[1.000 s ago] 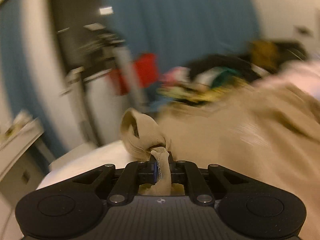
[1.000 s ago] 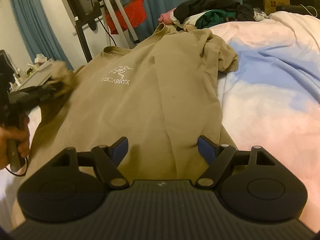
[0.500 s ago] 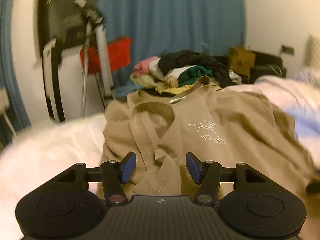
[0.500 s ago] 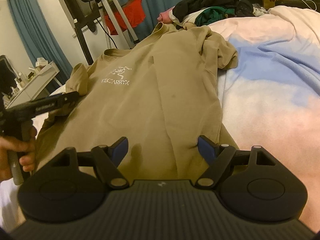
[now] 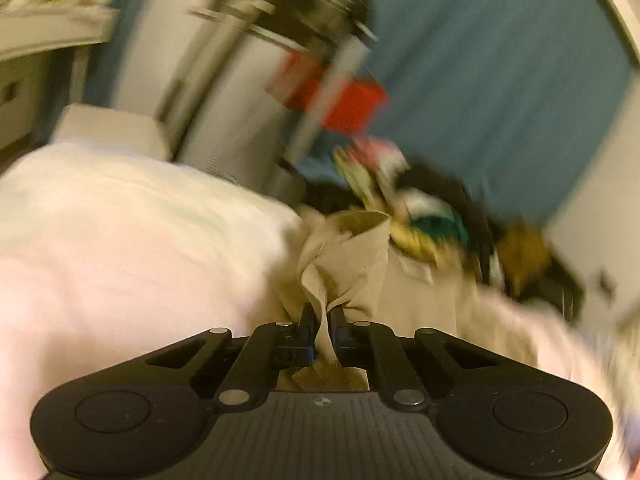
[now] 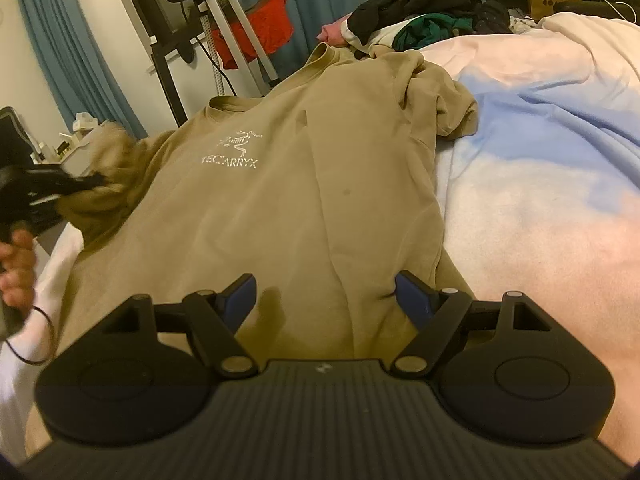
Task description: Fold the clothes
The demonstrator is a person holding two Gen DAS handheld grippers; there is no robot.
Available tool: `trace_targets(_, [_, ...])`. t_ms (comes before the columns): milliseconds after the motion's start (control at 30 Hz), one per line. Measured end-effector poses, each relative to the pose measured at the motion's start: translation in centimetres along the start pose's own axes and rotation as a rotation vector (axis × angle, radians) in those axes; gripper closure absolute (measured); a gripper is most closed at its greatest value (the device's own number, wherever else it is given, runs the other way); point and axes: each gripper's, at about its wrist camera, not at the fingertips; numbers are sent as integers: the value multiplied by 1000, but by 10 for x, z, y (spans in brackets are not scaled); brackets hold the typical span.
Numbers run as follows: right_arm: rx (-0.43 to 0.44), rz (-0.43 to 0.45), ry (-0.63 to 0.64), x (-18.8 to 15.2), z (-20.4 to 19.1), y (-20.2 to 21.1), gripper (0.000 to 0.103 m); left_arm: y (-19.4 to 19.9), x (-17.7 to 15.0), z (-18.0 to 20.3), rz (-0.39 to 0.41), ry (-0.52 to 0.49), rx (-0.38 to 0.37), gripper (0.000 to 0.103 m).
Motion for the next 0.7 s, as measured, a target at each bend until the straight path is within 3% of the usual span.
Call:
trace_targets(200, [-7, 2, 17, -1, -1, -1, 24, 34, 24, -85, 167, 202, 219, 96])
trace_targets(267, [-11, 3, 23, -1, -2, -1, 24, 42, 27, -116, 199, 299, 258, 93])
trace_targets(400, [-20, 3, 34, -1, -3, -1, 24, 51, 31, -165, 191, 513, 204, 80])
trace_targets(433, [-22, 3, 38, -2, -3, -2, 24, 50, 31, -171, 190, 545, 175, 67])
trace_targets(467, [-24, 3, 41, -2, -4, -2, 24, 47, 32, -172, 187, 554, 140, 54])
trace_targets(500, [-25, 2, 43, -3, -4, -2, 24, 41, 34, -169, 182, 535, 119, 50])
trace_targets(567, [-25, 2, 46, -3, -4, -3, 24, 22, 36, -155, 168, 482, 99, 46])
trace_targets(700, [-22, 0, 46, -4, -3, -3, 24, -25, 41, -127, 105, 363, 159, 46])
Point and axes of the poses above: each gripper's, at about its wrist camera, not at the fingertips, and y roughly against the way its jaws point, z to its right, x to its top, and after that the axes turned 2 degrees about z, right-handed
